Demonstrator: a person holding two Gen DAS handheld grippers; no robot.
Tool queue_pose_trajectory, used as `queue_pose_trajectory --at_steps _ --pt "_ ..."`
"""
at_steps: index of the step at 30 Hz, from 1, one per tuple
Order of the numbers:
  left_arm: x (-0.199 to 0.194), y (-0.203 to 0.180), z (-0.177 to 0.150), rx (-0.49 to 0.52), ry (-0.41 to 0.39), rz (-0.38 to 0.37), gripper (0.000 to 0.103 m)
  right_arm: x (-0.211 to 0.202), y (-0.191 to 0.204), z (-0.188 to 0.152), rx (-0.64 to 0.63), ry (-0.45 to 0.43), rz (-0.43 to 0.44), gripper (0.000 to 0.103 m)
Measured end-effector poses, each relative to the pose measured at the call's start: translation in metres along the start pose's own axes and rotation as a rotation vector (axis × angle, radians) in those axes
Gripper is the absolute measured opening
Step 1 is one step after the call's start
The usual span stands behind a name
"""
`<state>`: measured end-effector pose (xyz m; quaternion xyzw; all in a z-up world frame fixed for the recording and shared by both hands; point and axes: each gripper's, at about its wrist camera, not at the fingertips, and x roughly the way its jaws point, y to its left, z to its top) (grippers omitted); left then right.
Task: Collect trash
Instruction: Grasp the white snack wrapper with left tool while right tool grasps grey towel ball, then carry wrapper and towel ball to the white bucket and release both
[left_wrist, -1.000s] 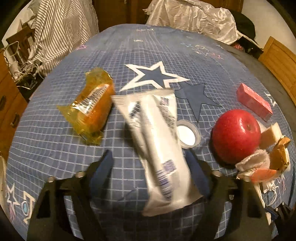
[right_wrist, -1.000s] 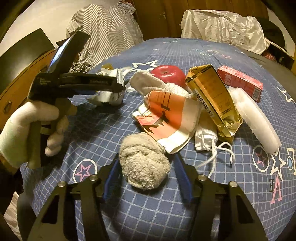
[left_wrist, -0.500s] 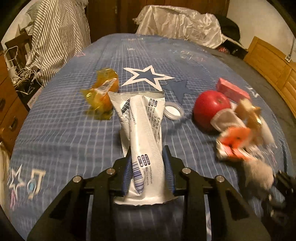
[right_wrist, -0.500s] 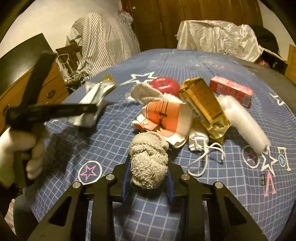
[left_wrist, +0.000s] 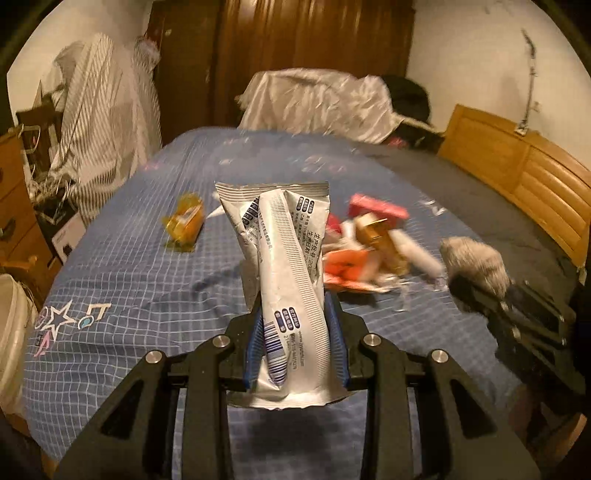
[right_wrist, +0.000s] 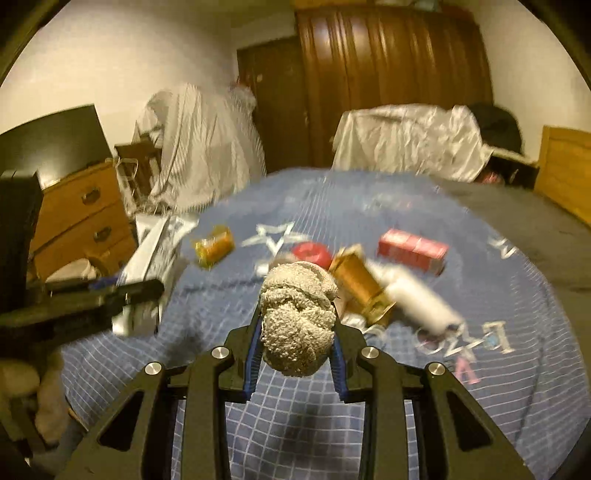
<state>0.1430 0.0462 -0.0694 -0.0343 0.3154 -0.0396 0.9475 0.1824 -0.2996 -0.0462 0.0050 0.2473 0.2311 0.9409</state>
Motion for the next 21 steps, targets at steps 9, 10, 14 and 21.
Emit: queue_pose_trajectory --at_steps 9,10,14,21 --pt "-0.055 -0.035 -0.005 0.043 -0.161 0.0 0.03 -0.088 -0.01 0.016 0.016 -0.15 -0.061 0.033" --pt "-0.06 -0.036 -0.005 0.041 -0.172 -0.004 0.03 -0.094 -0.011 0.017 0.019 -0.155 -0.063 0.033" --pt "-0.084 -0.042 -0.004 0.046 -0.215 0.0 0.03 -0.12 -0.013 0.021 0.021 -0.187 -0.073 0.033" --pt "-0.112 -0.044 -0.008 0.055 -0.295 0.028 0.03 -0.151 -0.008 0.023 0.008 -0.26 -0.084 0.033"
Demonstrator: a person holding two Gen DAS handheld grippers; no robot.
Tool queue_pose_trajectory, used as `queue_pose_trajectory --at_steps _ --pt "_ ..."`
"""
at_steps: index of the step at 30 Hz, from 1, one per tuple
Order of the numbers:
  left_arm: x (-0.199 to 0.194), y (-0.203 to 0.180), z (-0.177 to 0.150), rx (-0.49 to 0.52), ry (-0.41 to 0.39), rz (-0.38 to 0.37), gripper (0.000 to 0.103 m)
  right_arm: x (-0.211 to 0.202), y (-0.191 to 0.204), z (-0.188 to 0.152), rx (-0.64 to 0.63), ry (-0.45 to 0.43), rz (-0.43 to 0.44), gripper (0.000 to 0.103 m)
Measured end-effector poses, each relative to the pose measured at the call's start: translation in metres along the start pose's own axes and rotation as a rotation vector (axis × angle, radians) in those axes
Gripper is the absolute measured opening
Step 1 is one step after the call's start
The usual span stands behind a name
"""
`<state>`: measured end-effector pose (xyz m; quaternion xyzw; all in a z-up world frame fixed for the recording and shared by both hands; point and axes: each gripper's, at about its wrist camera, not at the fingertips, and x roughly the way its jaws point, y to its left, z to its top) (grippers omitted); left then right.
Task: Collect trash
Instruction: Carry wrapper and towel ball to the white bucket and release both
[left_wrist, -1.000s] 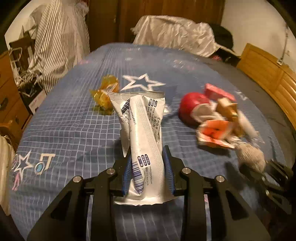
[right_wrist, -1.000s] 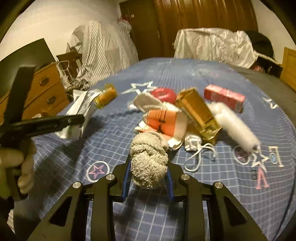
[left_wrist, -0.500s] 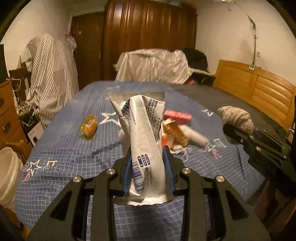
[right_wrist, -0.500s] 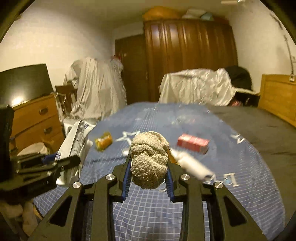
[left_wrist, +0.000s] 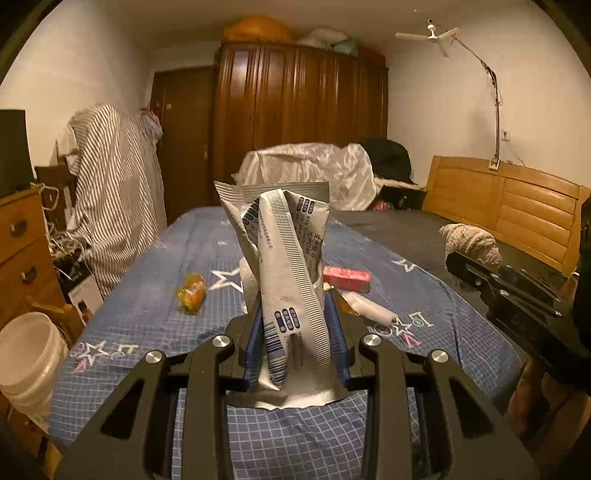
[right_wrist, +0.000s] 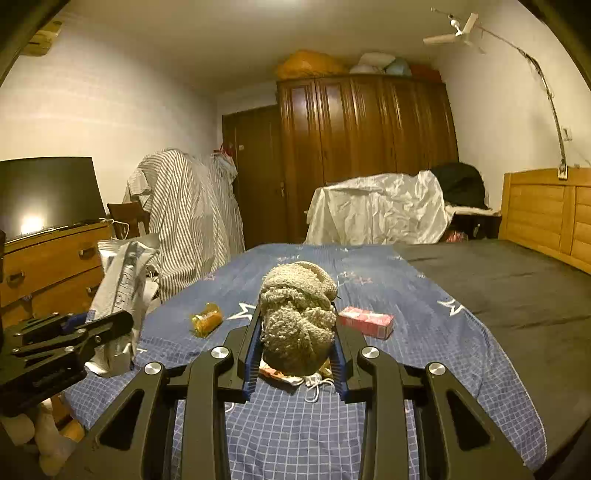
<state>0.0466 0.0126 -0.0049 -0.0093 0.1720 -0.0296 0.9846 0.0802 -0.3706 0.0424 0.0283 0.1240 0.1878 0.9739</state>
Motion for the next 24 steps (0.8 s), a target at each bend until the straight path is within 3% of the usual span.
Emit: queue_pose_trajectory --at_steps 13,24 --pt "-0.012 -0.004 0.001 0.004 -0.069 0.033 0.03 -0.028 -0.001 -0.01 0.019 -0.047 0.007 0.033" --pt "-0.013 0.018 0.003 -0.02 -0.063 0.079 0.03 0.0 0.018 0.007 -0.007 -0.026 0.062 0.033"
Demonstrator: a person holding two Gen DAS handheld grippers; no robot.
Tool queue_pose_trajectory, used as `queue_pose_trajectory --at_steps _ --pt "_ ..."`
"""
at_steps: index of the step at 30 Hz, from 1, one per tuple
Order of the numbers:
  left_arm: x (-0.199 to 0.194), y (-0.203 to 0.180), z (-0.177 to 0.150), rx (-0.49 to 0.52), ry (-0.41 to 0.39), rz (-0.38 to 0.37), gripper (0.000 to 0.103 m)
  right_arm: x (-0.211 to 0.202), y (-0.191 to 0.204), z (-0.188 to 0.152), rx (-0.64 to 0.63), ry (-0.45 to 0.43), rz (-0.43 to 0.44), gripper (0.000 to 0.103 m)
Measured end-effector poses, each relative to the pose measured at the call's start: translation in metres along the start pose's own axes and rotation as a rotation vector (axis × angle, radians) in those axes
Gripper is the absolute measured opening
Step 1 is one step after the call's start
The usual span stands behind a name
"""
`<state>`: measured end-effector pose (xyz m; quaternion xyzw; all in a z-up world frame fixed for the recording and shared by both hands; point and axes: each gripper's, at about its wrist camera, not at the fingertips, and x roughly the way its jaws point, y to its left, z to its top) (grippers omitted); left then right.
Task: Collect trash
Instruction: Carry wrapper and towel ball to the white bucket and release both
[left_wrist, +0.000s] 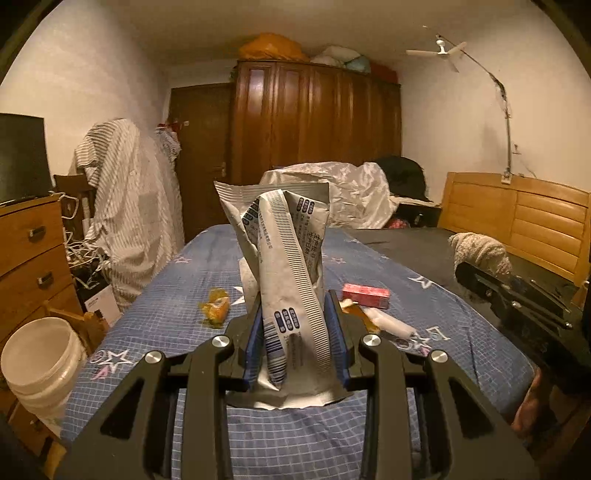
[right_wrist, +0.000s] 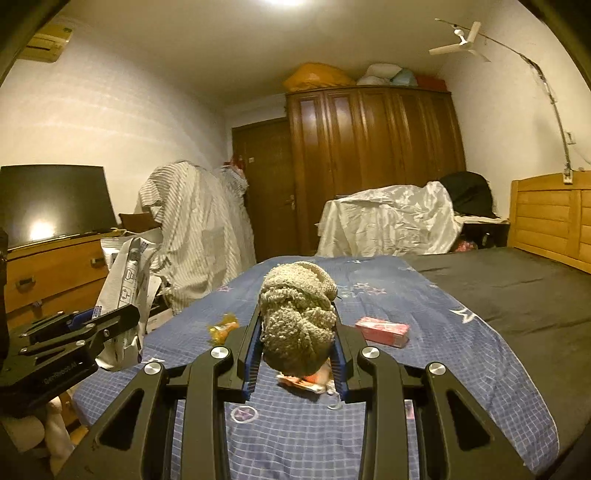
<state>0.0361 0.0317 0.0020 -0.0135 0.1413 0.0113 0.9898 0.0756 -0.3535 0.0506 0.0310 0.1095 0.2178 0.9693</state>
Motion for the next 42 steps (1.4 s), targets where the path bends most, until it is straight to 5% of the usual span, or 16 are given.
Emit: queue_pose_trajectory --at_steps 12,24,33,42 --pt "-0.012 0.102 0.014 -0.082 0.01 0.209 0.03 0.072 0.097 0.036 -0.065 0.032 0.241 0.033" --pt "-0.036 0.238 0.024 -0.21 0.044 0.431 0.03 0.153 0.259 0.064 -0.17 0.143 0.516 0.033" --pt "-0.04 0.337 0.024 -0.299 0.143 0.527 0.03 0.249 0.411 0.075 -0.239 0.354 0.709 0.033" --pt "-0.006 0.416 -0.009 -0.394 0.343 0.52 0.03 0.355 0.536 0.033 -0.295 0.652 0.785 0.033"
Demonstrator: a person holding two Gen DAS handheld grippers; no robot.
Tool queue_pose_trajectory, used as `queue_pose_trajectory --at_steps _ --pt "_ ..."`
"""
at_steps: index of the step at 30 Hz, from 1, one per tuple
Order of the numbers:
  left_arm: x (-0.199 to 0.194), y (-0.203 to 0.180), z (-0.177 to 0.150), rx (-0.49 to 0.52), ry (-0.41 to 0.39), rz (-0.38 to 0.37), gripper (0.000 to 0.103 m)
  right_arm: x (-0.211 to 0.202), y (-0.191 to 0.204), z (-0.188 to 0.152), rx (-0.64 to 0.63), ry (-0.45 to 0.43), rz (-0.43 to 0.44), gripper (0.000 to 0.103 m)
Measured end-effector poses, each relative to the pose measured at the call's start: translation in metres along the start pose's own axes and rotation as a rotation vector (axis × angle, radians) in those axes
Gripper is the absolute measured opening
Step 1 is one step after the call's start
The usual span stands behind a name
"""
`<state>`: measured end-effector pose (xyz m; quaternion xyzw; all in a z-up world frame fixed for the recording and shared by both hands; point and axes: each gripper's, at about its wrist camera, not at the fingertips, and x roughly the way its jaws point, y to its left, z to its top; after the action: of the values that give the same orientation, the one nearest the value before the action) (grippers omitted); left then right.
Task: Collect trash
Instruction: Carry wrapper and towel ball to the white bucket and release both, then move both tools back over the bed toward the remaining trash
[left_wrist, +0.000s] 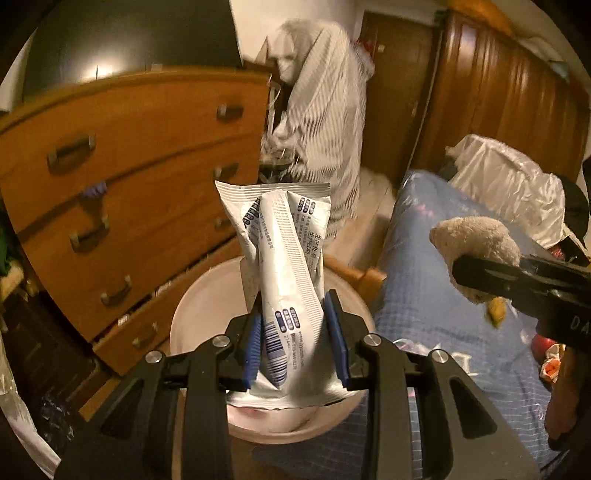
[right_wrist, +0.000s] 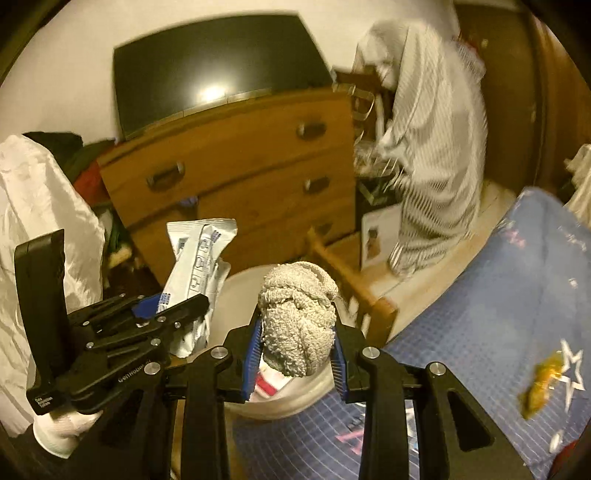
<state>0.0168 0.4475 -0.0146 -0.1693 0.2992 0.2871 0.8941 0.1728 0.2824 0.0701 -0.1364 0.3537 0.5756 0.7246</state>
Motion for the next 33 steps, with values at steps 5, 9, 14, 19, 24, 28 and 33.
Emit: queue_pose_trajectory --at_steps 5,9,14,19,24,28,33 --pt "0.037 0.026 -0.005 -0.03 0.097 0.012 0.03 0.072 0.004 0.01 0.028 0.136 0.045 0.033" --pt "0.055 0.041 -0.009 -0.047 0.139 0.018 0.03 0.098 0.008 0.0 0.031 0.171 0.052 0.033" --pt "0.065 0.05 -0.01 -0.056 0.153 0.028 0.031 0.108 0.01 -0.003 0.023 0.176 0.056 0.034" --pt "0.065 0.053 -0.007 -0.065 0.147 0.04 0.052 0.101 0.003 -0.008 0.035 0.167 0.067 0.051" --pt "0.064 0.055 -0.007 -0.063 0.138 0.048 0.056 0.087 -0.004 -0.008 0.054 0.137 0.072 0.06" --pt "0.062 0.052 -0.007 -0.055 0.135 0.046 0.056 0.07 -0.013 -0.013 0.074 0.107 0.081 0.06" --pt "0.058 0.032 -0.01 -0.03 0.134 0.026 0.056 0.036 -0.032 -0.033 0.113 0.055 0.082 0.06"
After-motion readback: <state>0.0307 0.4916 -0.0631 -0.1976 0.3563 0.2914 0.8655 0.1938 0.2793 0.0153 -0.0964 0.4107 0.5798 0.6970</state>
